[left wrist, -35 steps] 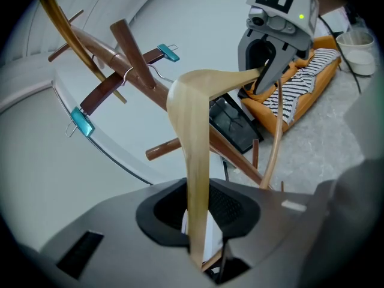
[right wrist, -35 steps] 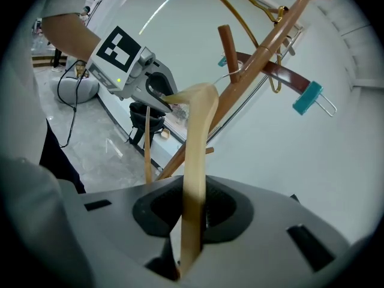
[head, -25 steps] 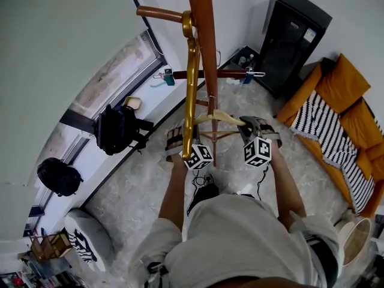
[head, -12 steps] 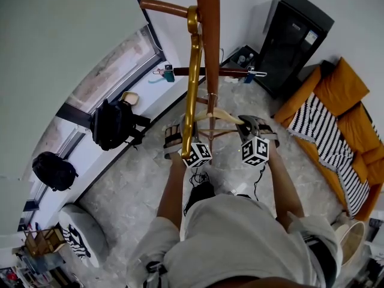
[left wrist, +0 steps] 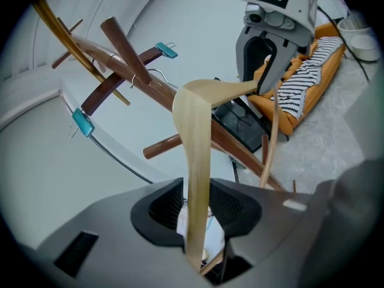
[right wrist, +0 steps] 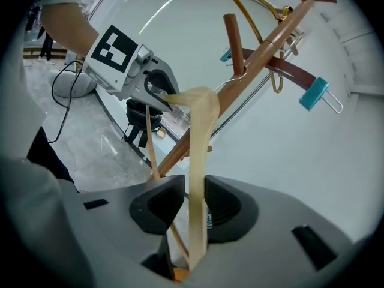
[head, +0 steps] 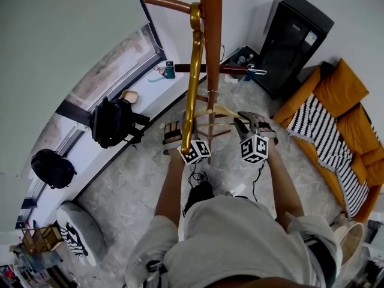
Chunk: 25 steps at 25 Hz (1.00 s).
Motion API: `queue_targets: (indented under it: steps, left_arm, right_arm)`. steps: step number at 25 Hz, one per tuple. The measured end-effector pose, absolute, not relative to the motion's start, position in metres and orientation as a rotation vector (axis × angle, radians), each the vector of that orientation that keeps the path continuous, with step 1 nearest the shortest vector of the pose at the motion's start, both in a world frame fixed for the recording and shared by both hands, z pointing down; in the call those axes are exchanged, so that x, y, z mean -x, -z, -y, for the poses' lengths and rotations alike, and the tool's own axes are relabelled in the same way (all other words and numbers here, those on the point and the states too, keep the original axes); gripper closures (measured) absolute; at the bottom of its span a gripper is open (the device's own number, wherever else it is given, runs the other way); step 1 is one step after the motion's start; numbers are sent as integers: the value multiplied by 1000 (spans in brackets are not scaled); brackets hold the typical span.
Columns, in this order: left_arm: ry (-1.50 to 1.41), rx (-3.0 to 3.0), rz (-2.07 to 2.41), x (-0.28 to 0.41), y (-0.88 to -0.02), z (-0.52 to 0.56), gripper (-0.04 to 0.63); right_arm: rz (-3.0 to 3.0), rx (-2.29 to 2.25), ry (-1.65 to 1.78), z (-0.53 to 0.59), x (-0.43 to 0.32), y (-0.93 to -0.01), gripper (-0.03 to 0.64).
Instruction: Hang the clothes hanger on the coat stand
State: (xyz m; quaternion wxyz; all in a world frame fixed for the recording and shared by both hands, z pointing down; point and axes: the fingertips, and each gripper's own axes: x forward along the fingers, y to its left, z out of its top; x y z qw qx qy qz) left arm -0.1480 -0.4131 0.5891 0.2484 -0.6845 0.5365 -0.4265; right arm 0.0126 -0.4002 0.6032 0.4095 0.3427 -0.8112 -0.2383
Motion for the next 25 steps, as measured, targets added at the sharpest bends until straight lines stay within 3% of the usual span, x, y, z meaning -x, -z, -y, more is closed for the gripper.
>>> queue_targets:
  steps: [16,25]
  left_arm:
    - [1087,1962,-1517,141,-587,395,462]
    - [856,2178,-1714,127,-575,354,462]
  right_arm:
    - [2088,-881,575,387,-16,-598,475]
    - [2337,-1046,383,356,-21,-568,459]
